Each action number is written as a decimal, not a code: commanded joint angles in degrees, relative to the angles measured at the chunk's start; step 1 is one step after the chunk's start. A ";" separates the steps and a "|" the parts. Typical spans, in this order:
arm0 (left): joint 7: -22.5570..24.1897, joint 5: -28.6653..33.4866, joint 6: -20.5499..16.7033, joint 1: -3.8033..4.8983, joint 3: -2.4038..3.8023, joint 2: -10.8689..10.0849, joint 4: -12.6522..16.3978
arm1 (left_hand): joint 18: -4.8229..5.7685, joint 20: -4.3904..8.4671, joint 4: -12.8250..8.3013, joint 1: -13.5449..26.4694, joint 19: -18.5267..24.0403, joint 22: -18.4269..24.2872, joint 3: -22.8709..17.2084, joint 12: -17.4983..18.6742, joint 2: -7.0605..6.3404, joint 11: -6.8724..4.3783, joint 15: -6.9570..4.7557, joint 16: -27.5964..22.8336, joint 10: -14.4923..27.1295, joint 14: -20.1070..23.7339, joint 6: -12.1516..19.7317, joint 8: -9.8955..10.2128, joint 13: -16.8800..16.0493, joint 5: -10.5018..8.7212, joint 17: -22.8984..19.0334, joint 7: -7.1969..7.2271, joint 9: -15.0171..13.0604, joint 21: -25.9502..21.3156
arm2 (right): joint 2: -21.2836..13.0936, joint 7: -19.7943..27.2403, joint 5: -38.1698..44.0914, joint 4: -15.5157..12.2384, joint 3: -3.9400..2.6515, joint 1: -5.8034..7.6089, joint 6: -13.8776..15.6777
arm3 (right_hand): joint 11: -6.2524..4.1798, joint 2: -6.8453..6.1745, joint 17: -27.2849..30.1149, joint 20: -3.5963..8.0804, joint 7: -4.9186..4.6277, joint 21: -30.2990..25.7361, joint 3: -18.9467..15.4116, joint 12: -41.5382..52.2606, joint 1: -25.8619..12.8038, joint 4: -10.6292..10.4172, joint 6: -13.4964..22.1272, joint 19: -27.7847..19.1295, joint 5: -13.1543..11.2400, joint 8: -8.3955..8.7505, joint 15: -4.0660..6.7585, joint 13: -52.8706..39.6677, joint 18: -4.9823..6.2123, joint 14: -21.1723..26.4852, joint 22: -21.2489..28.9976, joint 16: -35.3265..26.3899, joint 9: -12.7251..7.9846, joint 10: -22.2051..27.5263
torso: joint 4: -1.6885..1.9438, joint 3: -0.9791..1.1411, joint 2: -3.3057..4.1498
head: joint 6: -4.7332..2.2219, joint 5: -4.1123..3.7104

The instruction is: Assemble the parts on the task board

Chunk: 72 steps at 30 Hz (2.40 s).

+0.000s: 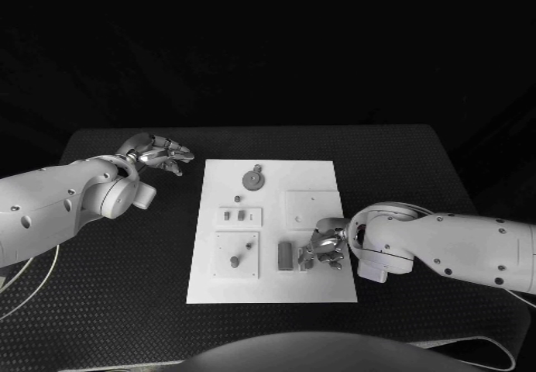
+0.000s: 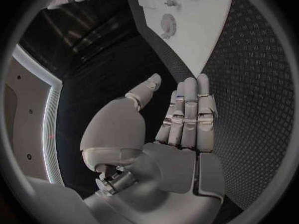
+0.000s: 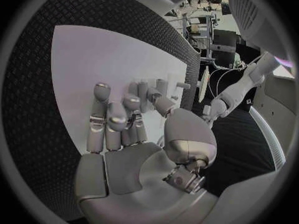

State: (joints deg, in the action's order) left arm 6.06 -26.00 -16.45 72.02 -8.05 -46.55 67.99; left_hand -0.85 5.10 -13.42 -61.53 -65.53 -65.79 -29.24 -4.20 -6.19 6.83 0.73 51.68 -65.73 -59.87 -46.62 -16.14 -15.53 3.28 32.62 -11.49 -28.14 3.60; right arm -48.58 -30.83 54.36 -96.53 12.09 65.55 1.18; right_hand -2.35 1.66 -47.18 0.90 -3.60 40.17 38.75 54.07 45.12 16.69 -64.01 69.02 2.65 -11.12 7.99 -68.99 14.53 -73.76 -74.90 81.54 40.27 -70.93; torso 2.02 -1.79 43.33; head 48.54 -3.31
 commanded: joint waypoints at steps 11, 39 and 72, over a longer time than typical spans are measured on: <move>0.12 -0.25 0.52 0.04 0.03 0.02 0.14 | -1.13 0.05 0.47 0.44 0.06 0.02 0.01 0.23 -0.25 -0.08 -0.25 -0.20 0.37 -0.25 0.41 -0.28 -0.06 -0.27 0.08 0.06 0.08 0.39 | 0.25 1.56 -0.27 -0.46 0.02 -0.14 -0.56 | -0.01 1.39 0.01 0.12 -0.39 0.02 0.08 0.10 0.95 -0.02 0.11 0.01 0.28 0.03 0.23 -0.11 0.47 0.04 -1.26 0.01 0.11 -0.17 | 0.02 -0.06 0.00 | 0.00 0.17; -0.15 -0.38 0.60 0.04 0.03 -0.03 0.12 | -1.14 0.05 0.51 0.43 0.08 0.01 0.00 0.25 -0.32 -0.07 -0.23 -0.21 0.44 -0.25 0.46 -0.27 -0.06 -0.27 0.09 0.04 0.11 0.38 | 0.27 2.79 -0.57 -0.49 0.02 -0.14 -0.64 | 0.07 -12.37 0.23 0.24 -0.47 -0.51 0.90 -0.15 -3.43 -9.48 0.51 0.37 0.28 0.05 0.20 0.10 0.47 0.05 -1.06 -0.40 -0.29 0.04 | -0.01 -0.02 -0.01 | 0.24 0.29; 3.48 4.76 0.55 0.02 0.03 1.23 -0.40 | -0.88 -0.21 0.75 0.91 1.29 0.24 0.23 0.16 -0.45 0.03 -0.04 -1.05 0.29 0.85 0.21 -0.52 -0.20 -0.28 -0.21 0.18 0.12 0.06 | -2.90 17.26 -0.02 6.87 -2.56 2.09 2.39 | 1.60 -16.85 0.25 -0.28 -2.11 -0.92 1.08 0.41 -0.69 -10.60 5.43 -0.51 0.27 1.98 -1.18 -0.42 0.47 0.84 -1.14 -0.79 -0.88 1.39 | -0.52 0.08 -0.99 | -3.38 -0.27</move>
State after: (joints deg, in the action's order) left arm 7.07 -24.36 -16.48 72.00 -8.06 -45.50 67.52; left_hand -0.85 4.89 -12.93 -61.21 -64.66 -65.64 -29.07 -4.20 -6.51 6.73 0.72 50.89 -65.83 -59.44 -46.56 -16.43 -15.65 3.28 32.53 -11.43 -28.09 3.61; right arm -51.69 -20.46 54.66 -90.56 9.72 67.47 1.96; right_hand -1.10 -14.72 -46.98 0.77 -4.11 39.60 39.84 54.28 44.44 6.39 -60.59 68.85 3.11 -9.46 7.16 -69.33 14.64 -72.98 -74.92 81.09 39.43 -69.68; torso 1.72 -1.71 42.84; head 45.96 -3.64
